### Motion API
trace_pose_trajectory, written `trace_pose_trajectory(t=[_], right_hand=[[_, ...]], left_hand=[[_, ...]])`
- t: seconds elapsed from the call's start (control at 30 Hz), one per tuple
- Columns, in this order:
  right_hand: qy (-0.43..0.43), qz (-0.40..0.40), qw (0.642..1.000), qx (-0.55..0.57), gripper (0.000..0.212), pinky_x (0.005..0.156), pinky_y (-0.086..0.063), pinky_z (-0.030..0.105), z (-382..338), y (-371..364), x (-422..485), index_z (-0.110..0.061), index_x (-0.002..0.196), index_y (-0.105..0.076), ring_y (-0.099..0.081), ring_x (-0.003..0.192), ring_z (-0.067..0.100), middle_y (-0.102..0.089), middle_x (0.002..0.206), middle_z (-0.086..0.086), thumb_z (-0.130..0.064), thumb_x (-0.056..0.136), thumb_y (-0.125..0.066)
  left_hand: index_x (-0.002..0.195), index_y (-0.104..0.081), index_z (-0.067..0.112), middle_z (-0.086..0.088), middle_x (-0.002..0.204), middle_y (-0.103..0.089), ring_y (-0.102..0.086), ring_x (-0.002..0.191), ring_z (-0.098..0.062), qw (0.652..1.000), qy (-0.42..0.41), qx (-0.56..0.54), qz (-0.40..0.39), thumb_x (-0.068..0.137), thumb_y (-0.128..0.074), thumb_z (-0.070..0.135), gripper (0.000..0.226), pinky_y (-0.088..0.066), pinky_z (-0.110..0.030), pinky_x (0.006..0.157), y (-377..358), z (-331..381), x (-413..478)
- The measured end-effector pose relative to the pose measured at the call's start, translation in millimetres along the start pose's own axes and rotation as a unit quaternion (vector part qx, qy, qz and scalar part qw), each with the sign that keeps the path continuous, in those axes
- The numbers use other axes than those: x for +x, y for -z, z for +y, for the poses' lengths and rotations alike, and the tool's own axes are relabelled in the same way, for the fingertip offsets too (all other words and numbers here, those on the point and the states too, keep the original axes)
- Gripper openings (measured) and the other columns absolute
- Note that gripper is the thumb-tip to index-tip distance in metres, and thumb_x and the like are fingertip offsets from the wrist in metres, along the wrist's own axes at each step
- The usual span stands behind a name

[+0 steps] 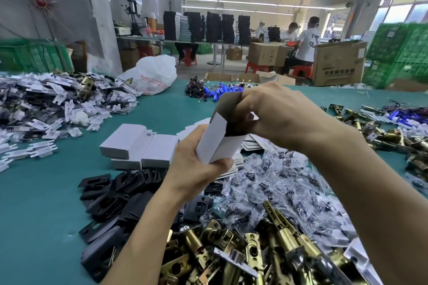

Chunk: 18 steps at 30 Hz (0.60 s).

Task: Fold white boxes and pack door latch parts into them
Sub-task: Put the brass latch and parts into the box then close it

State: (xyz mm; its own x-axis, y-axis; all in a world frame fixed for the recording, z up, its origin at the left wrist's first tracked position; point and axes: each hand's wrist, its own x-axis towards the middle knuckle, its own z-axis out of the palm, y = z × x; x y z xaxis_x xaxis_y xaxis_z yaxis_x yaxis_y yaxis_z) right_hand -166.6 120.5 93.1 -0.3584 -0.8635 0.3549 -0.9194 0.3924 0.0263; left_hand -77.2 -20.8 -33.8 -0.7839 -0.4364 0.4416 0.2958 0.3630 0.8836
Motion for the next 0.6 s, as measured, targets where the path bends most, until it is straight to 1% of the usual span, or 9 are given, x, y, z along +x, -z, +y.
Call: trace_pose_trajectory(t=[0.07,0.17,0.2,0.27,0.33,0.43,0.5,0.53,0.6], right_hand=[[-0.010,-0.020,0.998,-0.054,0.025,0.070,-0.052,0.040,-3,-1,3,-0.030,0.104,-0.068,-0.060,0.091,0.031,-0.063,0.102,0.002,-0.013,0.086,-0.061],[0.009,-0.030,0.998,-0.058,0.027,0.076,-0.053,0.041,-5,-9,6,-0.029,0.113,-0.064,-0.060,0.097,0.031,-0.063,0.110,0.002,-0.015,0.091,-0.057],[0.016,-0.019,0.999,-0.033,0.027,0.077,-0.053,0.041,-3,-10,6,-0.030,0.113,-0.066,-0.060,0.098,0.030,-0.066,0.109,0.002,-0.016,0.091,-0.058],[0.022,0.010,0.998,0.057,0.023,0.077,-0.053,0.040,2,-11,4,-0.034,0.106,-0.072,-0.063,0.097,0.024,-0.072,0.102,-0.003,-0.018,0.091,-0.064],[0.026,0.030,0.990,0.136,0.020,0.078,-0.053,0.040,7,-12,3,-0.030,0.100,-0.077,-0.066,0.094,0.020,-0.075,0.096,-0.004,-0.016,0.089,-0.070],[0.027,0.035,0.981,0.191,0.020,0.082,-0.054,0.040,8,-11,3,-0.022,0.098,-0.079,-0.069,0.092,0.019,-0.077,0.094,-0.002,-0.007,0.086,-0.072],[0.017,0.020,0.989,0.146,0.026,0.081,-0.054,0.039,7,-10,5,-0.026,0.101,-0.077,-0.068,0.095,0.021,-0.076,0.098,-0.003,-0.007,0.086,-0.070],[0.006,-0.005,0.996,0.085,0.030,0.080,-0.054,0.040,4,-9,6,-0.030,0.106,-0.075,-0.066,0.098,0.025,-0.073,0.103,-0.001,-0.009,0.087,-0.066],[-0.015,-0.050,0.998,-0.023,0.034,0.076,-0.054,0.043,-2,-8,8,-0.030,0.113,-0.064,-0.060,0.099,0.031,-0.065,0.108,0.003,-0.009,0.087,-0.057]], left_hand=[[0.109,-0.066,0.034,0.006,0.088,-0.061,-0.061,0.079,-0.025,1.000,0.007,0.004,-0.005,0.063,-0.073,0.036,0.046,-0.056,-0.058,0.058,-1,-1,-1],[0.105,-0.067,0.026,-0.006,0.089,-0.061,-0.060,0.078,-0.032,1.000,0.014,-0.008,0.001,0.061,-0.074,0.035,0.045,-0.054,-0.061,0.056,0,0,0],[0.103,-0.067,0.024,-0.010,0.090,-0.061,-0.060,0.076,-0.031,1.000,0.016,-0.016,0.005,0.060,-0.074,0.034,0.044,-0.053,-0.062,0.055,0,1,0],[0.100,-0.067,0.022,-0.015,0.091,-0.060,-0.060,0.072,-0.026,0.999,0.018,-0.034,0.010,0.060,-0.075,0.033,0.043,-0.053,-0.062,0.052,1,3,0],[0.101,-0.068,0.023,-0.013,0.091,-0.061,-0.061,0.071,-0.024,0.999,0.018,-0.046,0.005,0.059,-0.076,0.032,0.043,-0.055,-0.060,0.051,1,4,0],[0.105,-0.069,0.026,-0.008,0.092,-0.061,-0.062,0.071,-0.020,0.999,0.019,-0.051,-0.008,0.059,-0.075,0.031,0.046,-0.059,-0.052,0.051,3,6,0],[0.108,-0.068,0.026,-0.006,0.091,-0.061,-0.061,0.070,-0.018,0.999,0.023,-0.040,-0.017,0.062,-0.076,0.026,0.047,-0.059,-0.050,0.051,2,5,-1],[0.111,-0.067,0.025,-0.004,0.090,-0.061,-0.060,0.070,-0.018,0.999,0.024,-0.032,-0.023,0.064,-0.076,0.021,0.047,-0.058,-0.049,0.051,1,5,-1],[0.114,-0.067,0.024,0.001,0.088,-0.061,-0.060,0.070,-0.017,0.999,0.029,-0.022,-0.030,0.067,-0.074,0.017,0.048,-0.058,-0.049,0.051,-1,4,-2]])
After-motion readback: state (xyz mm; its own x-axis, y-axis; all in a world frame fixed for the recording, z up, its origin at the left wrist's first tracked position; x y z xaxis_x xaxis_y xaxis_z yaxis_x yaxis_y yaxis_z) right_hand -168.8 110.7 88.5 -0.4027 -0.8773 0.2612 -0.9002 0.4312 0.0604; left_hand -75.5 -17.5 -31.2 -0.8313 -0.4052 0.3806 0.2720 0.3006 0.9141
